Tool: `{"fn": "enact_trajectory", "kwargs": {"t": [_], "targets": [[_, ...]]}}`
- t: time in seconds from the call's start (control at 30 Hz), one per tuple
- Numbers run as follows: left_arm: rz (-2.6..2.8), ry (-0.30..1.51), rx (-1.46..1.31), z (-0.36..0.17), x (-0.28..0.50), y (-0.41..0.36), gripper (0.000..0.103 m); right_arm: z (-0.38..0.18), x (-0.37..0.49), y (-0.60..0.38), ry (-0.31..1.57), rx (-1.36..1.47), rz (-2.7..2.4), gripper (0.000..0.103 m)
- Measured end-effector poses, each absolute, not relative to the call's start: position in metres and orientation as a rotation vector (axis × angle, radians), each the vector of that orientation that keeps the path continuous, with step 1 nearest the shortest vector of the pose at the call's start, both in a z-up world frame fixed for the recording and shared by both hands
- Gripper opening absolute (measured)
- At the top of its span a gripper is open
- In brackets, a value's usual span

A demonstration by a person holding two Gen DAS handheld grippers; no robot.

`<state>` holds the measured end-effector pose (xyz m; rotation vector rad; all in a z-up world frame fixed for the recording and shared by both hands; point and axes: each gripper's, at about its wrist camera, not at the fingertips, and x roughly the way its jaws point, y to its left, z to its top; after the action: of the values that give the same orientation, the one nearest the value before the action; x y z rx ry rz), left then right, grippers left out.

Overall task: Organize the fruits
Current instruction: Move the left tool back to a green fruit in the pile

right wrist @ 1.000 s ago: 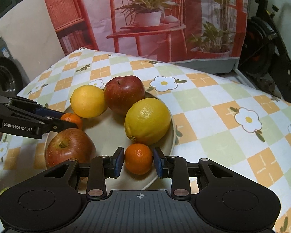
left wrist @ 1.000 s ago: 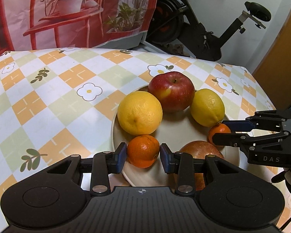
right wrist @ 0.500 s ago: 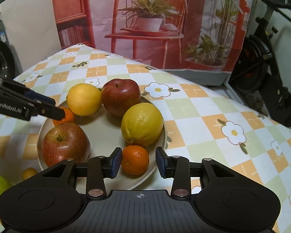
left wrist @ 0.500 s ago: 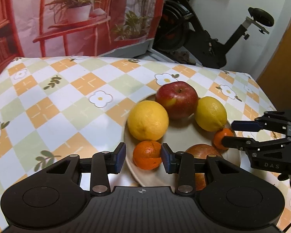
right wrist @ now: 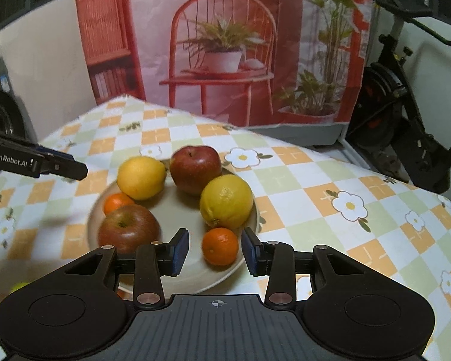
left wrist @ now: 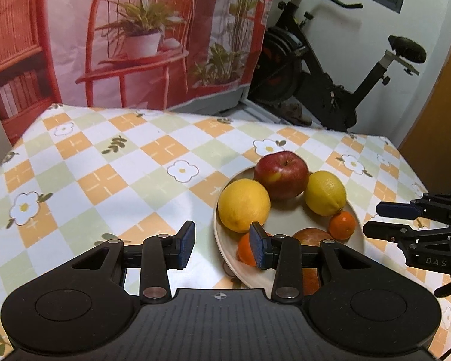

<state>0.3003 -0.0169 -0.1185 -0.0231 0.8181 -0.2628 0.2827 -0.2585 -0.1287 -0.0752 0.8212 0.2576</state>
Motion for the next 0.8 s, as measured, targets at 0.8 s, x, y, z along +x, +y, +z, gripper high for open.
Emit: {"fn": "enact_trajectory", "kwargs": {"t": [0.8], "targets": [[-0.241, 0.735, -0.06, -0.108, 0.217, -0.011, 0.042, -0.135, 0.191, -0.236, 0.731, 0.136, 0.233, 0.036]]}}
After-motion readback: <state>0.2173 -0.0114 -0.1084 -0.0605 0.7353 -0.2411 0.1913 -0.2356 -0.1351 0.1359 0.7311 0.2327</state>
